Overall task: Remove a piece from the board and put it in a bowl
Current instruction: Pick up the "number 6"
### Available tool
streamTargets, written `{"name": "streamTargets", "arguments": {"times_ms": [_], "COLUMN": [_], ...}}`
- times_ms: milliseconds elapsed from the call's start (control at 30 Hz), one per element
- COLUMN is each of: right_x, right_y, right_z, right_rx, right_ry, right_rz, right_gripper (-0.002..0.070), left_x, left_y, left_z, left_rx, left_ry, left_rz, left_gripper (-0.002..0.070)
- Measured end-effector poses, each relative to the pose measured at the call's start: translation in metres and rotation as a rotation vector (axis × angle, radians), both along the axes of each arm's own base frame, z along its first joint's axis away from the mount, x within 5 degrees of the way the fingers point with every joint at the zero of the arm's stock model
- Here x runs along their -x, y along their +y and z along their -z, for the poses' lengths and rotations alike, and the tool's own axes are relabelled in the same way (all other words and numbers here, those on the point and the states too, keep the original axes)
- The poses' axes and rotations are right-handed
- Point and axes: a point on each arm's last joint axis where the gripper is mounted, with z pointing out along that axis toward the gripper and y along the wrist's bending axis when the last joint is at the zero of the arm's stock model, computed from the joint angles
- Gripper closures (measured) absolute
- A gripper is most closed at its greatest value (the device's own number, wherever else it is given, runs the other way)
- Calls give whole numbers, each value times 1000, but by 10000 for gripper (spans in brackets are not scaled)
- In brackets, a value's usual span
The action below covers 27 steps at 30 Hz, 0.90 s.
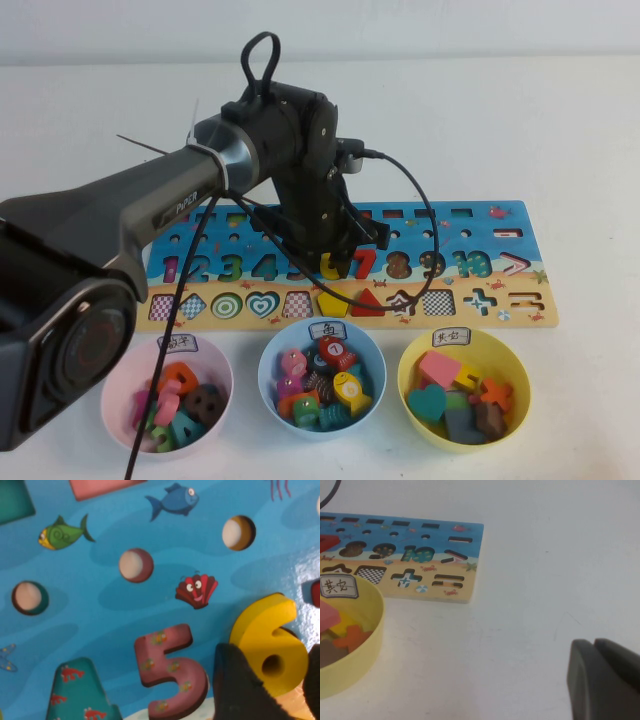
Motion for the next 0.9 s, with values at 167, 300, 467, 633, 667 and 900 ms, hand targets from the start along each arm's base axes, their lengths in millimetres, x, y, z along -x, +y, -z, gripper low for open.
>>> {"name": "streamTargets", "arguments": {"times_ms": [167, 300, 467, 633, 667, 900], "right_x": [0, 0, 0, 0, 0, 0], "right_y": [0, 0, 0, 0, 0, 0], "right_z": [0, 0, 0, 0, 0, 0], "right_rx": [0, 0, 0, 0, 0, 0], "right_ry": [0, 0, 0, 0, 0, 0], "right_rz": [0, 0, 0, 0, 0, 0], "right_gripper": [694, 694, 694, 694, 694, 694], "left_x": [0, 0, 0, 0, 0, 1], "left_y": [0, 0, 0, 0, 0, 1], "left_z": [0, 0, -1, -1, -1, -9], "left_rx": [0, 0, 1, 0, 0, 1], "left_ry": [0, 0, -2, 0, 0, -20], "left_rz": [0, 0, 0, 0, 0, 5], "left_gripper": [435, 435, 437, 437, 437, 438]}}
